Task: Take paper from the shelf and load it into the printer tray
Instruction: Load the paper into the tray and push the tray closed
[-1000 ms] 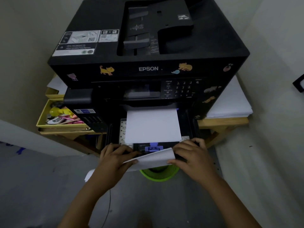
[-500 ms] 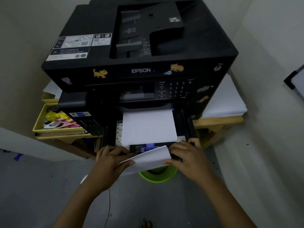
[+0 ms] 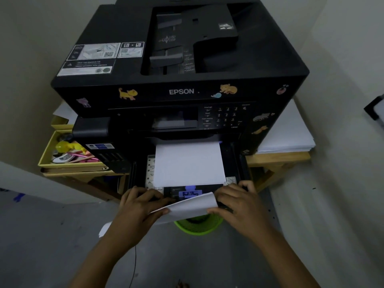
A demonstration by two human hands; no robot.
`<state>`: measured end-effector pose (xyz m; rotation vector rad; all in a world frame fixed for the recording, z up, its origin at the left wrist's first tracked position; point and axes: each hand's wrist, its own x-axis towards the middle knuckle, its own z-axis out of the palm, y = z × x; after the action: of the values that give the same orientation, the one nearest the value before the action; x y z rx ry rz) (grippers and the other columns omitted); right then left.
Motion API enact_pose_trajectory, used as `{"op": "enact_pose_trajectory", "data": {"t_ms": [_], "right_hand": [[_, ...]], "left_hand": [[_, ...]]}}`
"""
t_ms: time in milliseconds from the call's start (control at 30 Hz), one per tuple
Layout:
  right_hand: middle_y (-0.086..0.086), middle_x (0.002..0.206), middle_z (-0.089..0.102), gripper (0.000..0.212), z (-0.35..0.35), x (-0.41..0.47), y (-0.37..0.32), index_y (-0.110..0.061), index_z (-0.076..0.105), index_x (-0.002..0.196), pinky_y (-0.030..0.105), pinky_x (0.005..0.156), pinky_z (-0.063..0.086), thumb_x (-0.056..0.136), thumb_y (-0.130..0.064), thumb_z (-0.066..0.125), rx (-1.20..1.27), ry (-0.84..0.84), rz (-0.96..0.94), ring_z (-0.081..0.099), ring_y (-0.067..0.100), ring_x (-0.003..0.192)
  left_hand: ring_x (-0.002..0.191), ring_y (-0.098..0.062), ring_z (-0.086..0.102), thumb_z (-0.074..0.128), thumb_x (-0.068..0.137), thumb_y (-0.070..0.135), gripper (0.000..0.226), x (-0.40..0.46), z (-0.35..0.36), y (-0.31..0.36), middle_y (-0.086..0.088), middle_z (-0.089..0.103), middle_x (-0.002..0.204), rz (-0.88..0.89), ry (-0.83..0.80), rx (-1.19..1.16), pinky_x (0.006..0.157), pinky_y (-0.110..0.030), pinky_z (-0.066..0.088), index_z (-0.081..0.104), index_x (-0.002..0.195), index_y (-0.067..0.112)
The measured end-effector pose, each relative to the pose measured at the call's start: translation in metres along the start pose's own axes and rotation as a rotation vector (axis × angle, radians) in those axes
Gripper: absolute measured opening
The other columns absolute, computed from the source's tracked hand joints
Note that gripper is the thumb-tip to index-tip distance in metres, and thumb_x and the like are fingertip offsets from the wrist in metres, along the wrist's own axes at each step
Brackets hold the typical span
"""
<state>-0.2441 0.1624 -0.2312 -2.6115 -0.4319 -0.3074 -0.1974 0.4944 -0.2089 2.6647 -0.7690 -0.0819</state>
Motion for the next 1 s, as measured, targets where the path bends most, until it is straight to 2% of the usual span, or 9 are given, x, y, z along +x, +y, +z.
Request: {"op": "enact_pose_trajectory", "data": {"t_ms": [200,400,600,700,800,900,1000], "right_hand": [[-0.020,0.109,0.074,0.031,-0.002,0.000,0.003,-0.031,0.078,0.106,0.033,0.091,0.034,0.096,-0.059,0.070,-0.002,-0.025,-0.018,0.065,0.006,0.101],[-0.020,0.109,0.074,0.033,-0.003,0.001,0.003,-0.030,0.077,0.106,0.033,0.090,0.032,0.098,-0.060,0.065,-0.005,-0.030,-0.024,0.063,0.005,0.101],[-0.018,0.106,0.073,0.032,-0.004,0.002,0.002,-0.028,0.077,0.104,0.035,0.089,0.035,0.094,-0.058,0.072,0.003,-0.016,-0.031,0.064,0.007,0.100],[-0.018,0.110,0.073,0.037,-0.007,-0.003,0.003,-0.030,0.077,0.112,0.035,0.091,0.035,0.093,-0.060,0.072,0.026,-0.045,-0.021,0.064,0.009,0.106],[-0.018,0.116,0.073,0.039,-0.008,-0.011,0.001,-0.031,0.077,0.123,0.034,0.092,0.036,0.096,-0.058,0.067,-0.016,-0.053,-0.031,0.064,0.010,0.110],[-0.017,0.114,0.072,0.033,-0.003,-0.013,-0.001,-0.032,0.076,0.121,0.031,0.089,0.034,0.099,-0.052,0.064,-0.019,-0.041,-0.023,0.065,0.010,0.108],[-0.018,0.113,0.071,0.029,-0.001,-0.017,-0.003,-0.031,0.077,0.120,0.033,0.086,0.037,0.101,-0.050,0.065,-0.002,-0.017,-0.022,0.065,0.009,0.107]], "left_hand": [[0.108,-0.018,0.053,0.050,0.100,0.055,0.038,0.000,-0.001,0.000,0.023,0.068,0.118,0.010,0.023,-0.005,0.092,-0.039,0.043,0.070,0.131,0.047],[0.105,-0.019,0.052,0.050,0.099,0.053,0.039,-0.001,0.002,0.000,0.020,0.069,0.117,0.010,0.036,-0.003,0.089,-0.037,0.041,0.074,0.129,0.043],[0.103,-0.020,0.055,0.044,0.102,0.058,0.043,-0.001,0.001,0.000,0.018,0.071,0.118,0.045,0.048,0.018,0.091,-0.036,0.039,0.075,0.128,0.043],[0.102,-0.021,0.058,0.044,0.102,0.055,0.043,-0.003,0.000,0.002,0.014,0.072,0.116,0.052,0.043,0.048,0.090,-0.036,0.039,0.075,0.128,0.040],[0.100,-0.025,0.062,0.048,0.100,0.046,0.040,-0.008,0.003,0.001,0.011,0.071,0.116,0.069,0.038,0.098,0.094,-0.044,0.047,0.072,0.131,0.039],[0.099,-0.026,0.062,0.032,0.108,0.053,0.047,-0.013,0.009,-0.002,0.010,0.068,0.115,0.067,0.071,0.109,0.095,-0.046,0.049,0.070,0.132,0.038],[0.097,-0.027,0.064,0.020,0.110,0.055,0.058,-0.018,0.011,0.000,0.010,0.067,0.116,0.058,0.051,0.100,0.096,-0.041,0.040,0.070,0.131,0.036]]}}
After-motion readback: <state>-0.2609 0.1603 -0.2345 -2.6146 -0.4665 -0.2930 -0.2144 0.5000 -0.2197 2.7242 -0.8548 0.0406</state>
